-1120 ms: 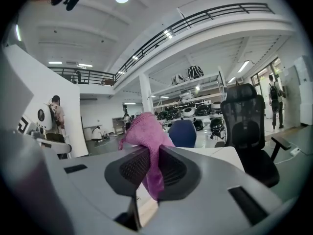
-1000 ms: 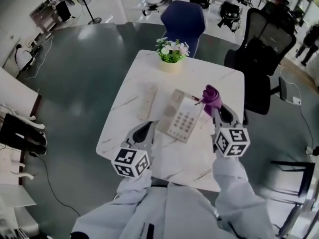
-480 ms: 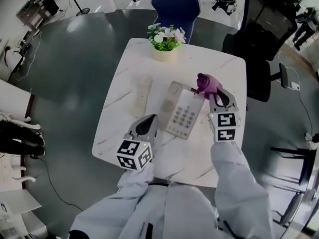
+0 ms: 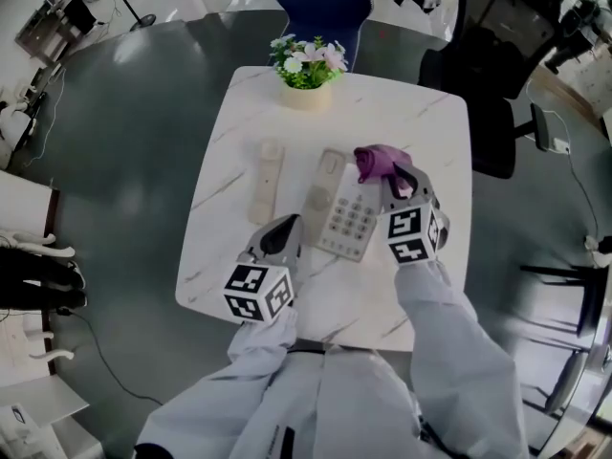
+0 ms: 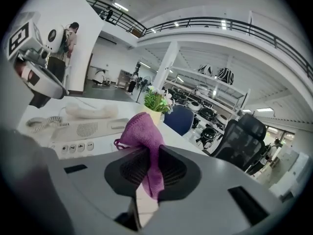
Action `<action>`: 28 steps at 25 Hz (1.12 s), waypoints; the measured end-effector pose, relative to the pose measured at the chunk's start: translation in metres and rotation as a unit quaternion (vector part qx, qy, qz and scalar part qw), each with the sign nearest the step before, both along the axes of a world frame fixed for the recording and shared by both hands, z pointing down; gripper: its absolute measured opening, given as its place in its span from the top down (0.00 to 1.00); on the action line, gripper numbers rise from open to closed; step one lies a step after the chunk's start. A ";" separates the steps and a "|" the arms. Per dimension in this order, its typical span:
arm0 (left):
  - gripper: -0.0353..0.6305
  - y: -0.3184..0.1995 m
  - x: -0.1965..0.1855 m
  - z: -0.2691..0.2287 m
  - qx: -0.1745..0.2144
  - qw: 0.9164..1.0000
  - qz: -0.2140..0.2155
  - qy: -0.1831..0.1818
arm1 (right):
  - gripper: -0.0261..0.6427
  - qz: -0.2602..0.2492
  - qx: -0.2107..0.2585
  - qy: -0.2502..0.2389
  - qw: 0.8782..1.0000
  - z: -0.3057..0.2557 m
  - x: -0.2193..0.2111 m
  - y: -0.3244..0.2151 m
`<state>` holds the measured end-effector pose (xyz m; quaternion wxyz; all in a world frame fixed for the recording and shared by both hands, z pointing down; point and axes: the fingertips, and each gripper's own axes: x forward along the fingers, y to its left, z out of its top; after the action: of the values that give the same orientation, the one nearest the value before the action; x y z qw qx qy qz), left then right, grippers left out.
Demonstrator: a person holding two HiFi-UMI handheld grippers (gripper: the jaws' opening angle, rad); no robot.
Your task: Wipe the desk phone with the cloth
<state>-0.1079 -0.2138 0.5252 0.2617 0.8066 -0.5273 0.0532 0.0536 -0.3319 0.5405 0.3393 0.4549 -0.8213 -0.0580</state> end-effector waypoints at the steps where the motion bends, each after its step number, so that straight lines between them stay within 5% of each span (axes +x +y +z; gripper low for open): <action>1: 0.95 0.001 0.000 0.001 -0.001 1.000 0.001 0.001 | 0.91 0.001 -0.003 0.003 1.000 0.003 0.000 0.002; 28: 0.95 0.025 -0.005 0.001 0.003 0.999 0.036 0.008 | 0.91 0.014 -0.030 0.025 0.999 0.025 -0.012 0.045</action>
<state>-0.1133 -0.1887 0.5265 0.2616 0.8262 -0.4960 0.0546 0.0416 -0.2872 0.5651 0.3739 0.4543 -0.8076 -0.0398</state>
